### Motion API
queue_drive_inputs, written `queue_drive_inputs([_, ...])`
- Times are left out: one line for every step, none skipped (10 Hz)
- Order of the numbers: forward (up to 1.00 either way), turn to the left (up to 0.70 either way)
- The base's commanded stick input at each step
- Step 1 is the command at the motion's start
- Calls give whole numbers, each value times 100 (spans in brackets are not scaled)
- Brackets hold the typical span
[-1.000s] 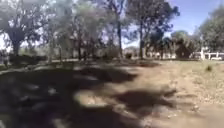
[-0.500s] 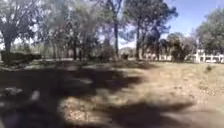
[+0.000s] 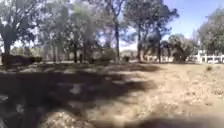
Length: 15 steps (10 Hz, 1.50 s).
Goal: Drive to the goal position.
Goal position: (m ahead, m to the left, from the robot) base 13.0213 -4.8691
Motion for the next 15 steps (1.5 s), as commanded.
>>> queue_drive_inputs([70, 0])
queue_drive_inputs([70, 0])
queue_drive_inputs([70, -1])
queue_drive_inputs([70, -9])
queue_drive_inputs([70, -19])
queue_drive_inputs([70, -32])
queue_drive_inputs([70, -7])
queue_drive_inputs([70, 0])
queue_drive_inputs([70, 0])
queue_drive_inputs([70, 0])
queue_drive_inputs([70, 0])
queue_drive_inputs([70, 0])
queue_drive_inputs([70, 0])
queue_drive_inputs([70, 0])
queue_drive_inputs([70, 0])
